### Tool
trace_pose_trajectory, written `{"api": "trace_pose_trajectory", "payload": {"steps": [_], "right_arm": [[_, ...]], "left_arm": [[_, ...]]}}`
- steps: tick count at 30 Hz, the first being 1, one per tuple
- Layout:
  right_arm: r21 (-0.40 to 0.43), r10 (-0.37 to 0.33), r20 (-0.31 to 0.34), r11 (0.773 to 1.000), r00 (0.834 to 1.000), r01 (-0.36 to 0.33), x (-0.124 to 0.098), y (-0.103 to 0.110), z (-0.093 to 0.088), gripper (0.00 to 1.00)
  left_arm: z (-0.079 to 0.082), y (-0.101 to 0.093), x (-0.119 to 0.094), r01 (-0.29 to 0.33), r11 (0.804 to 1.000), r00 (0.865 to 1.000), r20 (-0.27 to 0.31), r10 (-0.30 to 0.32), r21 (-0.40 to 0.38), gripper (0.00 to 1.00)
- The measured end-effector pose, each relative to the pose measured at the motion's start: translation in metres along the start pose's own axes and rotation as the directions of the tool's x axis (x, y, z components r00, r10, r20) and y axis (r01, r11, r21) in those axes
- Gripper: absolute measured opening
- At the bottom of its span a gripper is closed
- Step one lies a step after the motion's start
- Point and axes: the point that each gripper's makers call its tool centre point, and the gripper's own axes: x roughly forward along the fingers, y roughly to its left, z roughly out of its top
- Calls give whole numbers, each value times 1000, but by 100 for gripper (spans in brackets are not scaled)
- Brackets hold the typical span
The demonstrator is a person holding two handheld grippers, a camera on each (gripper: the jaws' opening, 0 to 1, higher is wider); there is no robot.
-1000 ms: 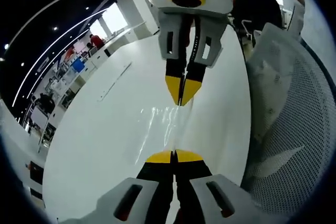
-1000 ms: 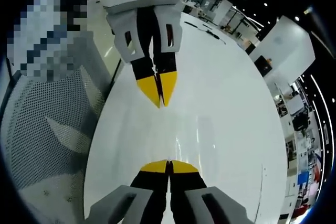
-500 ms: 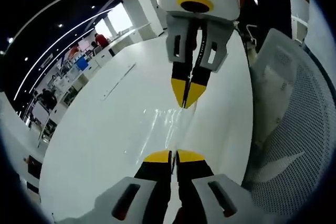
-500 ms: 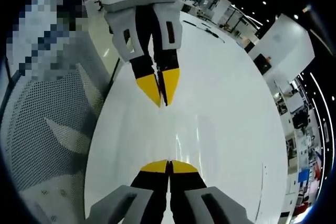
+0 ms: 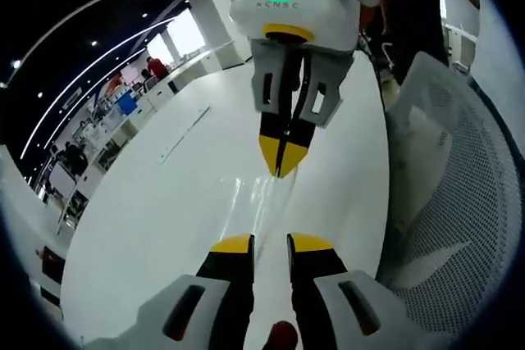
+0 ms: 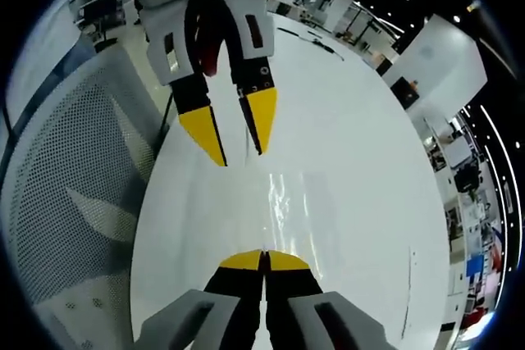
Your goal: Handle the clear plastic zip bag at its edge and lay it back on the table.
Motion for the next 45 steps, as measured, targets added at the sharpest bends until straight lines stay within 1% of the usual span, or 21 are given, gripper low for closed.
{"api": "trace_pose_trajectory", "payload": {"steps": [4,8,20,26,33,37,39,42,45], "right_arm": [[1,-3,-1,1000,1000,3,-2,0,0,0],[3,-4,-2,1000,1000,4,-4,0,0,0],[10,-8,-5,1000,1000,8,-8,0,-2,0],[11,-8,-4,1000,1000,8,-6,-1,-3,0],[14,-11,-1,1000,1000,11,-8,-1,-3,0],[15,-13,0,1000,1000,13,-8,-2,-3,0],[18,-12,1,1000,1000,12,-9,-1,-3,0],[18,-11,2,1000,1000,11,-10,-1,-2,0],[21,-13,5,1000,1000,13,-9,-2,-1,0]], "left_arm": [[11,-1,0,2,1000,1000,22,-3,18,13],[18,-4,2,13,999,999,35,-14,33,13],[33,-15,14,48,995,997,48,-53,85,11],[37,-20,22,68,994,996,52,-73,88,10],[31,-25,34,74,986,997,13,-77,147,8],[31,-24,37,69,987,997,14,-72,147,7],[28,-23,40,63,984,998,-3,-64,164,5],[25,-20,41,54,985,999,-7,-54,163,1],[24,-19,41,51,984,999,-12,-49,168,1]]}}
